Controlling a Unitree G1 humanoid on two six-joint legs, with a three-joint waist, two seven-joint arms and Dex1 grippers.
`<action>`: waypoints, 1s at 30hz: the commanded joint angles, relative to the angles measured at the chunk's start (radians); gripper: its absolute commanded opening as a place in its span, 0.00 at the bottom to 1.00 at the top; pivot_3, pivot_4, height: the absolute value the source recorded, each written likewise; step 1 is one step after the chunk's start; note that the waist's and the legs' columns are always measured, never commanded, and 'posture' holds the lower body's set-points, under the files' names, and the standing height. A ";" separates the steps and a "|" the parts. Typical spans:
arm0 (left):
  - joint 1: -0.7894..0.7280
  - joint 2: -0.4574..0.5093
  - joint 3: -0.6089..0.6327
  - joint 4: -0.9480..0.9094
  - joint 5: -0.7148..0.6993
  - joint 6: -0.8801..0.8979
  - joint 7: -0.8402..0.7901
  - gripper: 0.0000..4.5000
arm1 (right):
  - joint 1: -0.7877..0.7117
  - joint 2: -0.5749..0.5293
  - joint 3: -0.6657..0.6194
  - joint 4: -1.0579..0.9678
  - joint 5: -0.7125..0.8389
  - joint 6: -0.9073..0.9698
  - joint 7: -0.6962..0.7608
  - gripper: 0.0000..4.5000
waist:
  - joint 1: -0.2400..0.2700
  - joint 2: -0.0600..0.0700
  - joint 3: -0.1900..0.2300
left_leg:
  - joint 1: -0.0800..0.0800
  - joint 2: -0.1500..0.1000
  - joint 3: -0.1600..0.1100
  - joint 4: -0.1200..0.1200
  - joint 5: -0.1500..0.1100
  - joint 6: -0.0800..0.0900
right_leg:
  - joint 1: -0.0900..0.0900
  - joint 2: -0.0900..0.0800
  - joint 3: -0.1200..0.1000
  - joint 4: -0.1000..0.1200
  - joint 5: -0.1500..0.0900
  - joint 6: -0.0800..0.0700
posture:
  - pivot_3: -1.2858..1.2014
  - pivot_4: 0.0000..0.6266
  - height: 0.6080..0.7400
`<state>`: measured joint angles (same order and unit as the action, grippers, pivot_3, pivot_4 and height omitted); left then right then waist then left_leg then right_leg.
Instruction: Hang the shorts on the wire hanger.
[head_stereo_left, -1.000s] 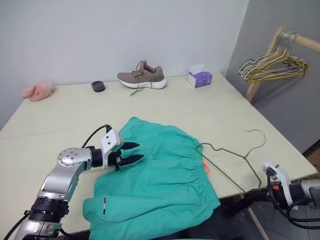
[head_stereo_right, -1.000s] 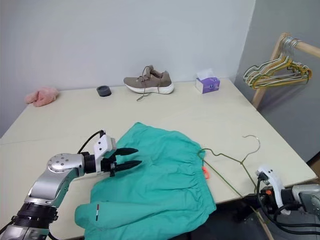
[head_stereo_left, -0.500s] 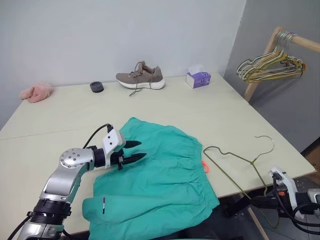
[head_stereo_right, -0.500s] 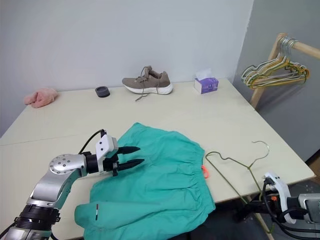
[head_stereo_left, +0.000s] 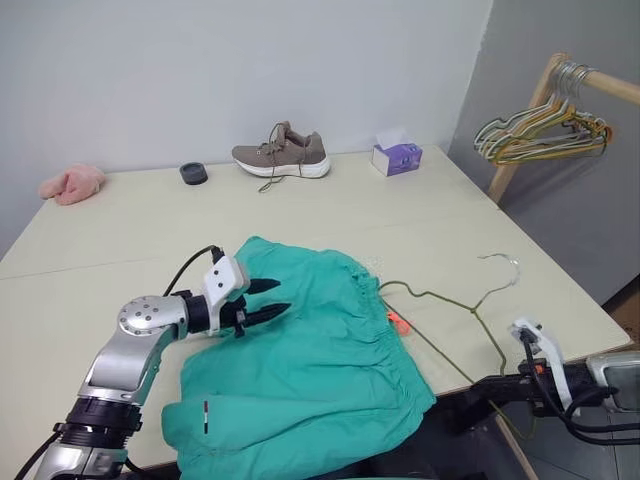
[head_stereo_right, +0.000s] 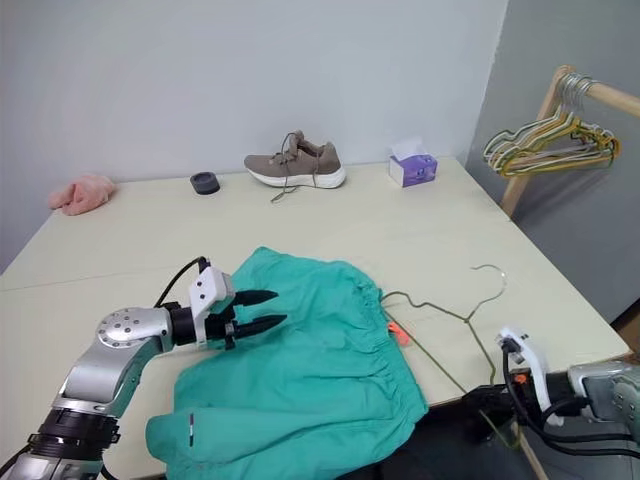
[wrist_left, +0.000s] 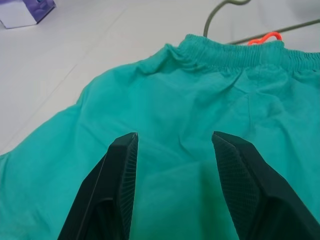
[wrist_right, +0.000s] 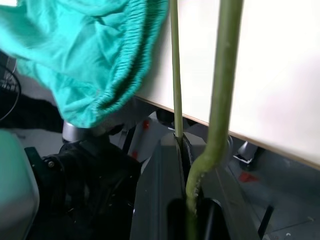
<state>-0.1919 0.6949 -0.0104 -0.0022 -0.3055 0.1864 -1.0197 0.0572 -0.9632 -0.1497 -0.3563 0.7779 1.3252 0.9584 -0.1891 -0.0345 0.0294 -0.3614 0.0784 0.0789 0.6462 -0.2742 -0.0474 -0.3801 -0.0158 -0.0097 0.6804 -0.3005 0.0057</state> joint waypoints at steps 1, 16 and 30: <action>-0.026 0.001 0.037 -0.017 0.000 -0.006 0.028 0.55 | -0.020 -0.046 0.035 -0.016 0.011 -0.015 0.032 0.00 | 0.002 0.000 0.000 | 0.000 0.000 0.000 0.000 0.000 0.000 | 0.000 0.000 0.000 0.000 0.000 0.000 | 0.45 0.00 1.00; -0.053 -0.004 0.069 0.034 0.052 -0.054 0.138 0.55 | -0.190 -0.015 0.127 0.029 -0.022 -0.052 -0.029 0.00 | 0.008 -0.001 0.000 | 0.000 0.000 0.000 0.000 0.000 0.000 | -0.002 0.000 0.000 0.000 0.000 0.000 | 0.45 0.00 1.00; -0.051 -0.006 0.072 0.038 0.056 -0.060 0.157 0.55 | -0.135 -0.087 0.185 0.044 -0.088 -0.142 -0.001 0.00 | 0.049 0.000 0.000 | -0.003 0.000 0.002 0.000 0.000 0.000 | -0.005 -0.002 0.000 0.000 0.000 0.000 | 0.45 0.00 1.00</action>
<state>-0.2375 0.6902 0.0356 0.0684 -0.2481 0.1408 -0.8721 -0.0781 -1.0334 0.0569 -0.3088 0.7056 1.2207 0.9406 -0.1401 -0.0350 0.0296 -0.3642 0.0782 0.0810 0.6461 -0.2745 -0.0470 -0.3855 -0.0171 -0.0096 0.6805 -0.3005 0.0055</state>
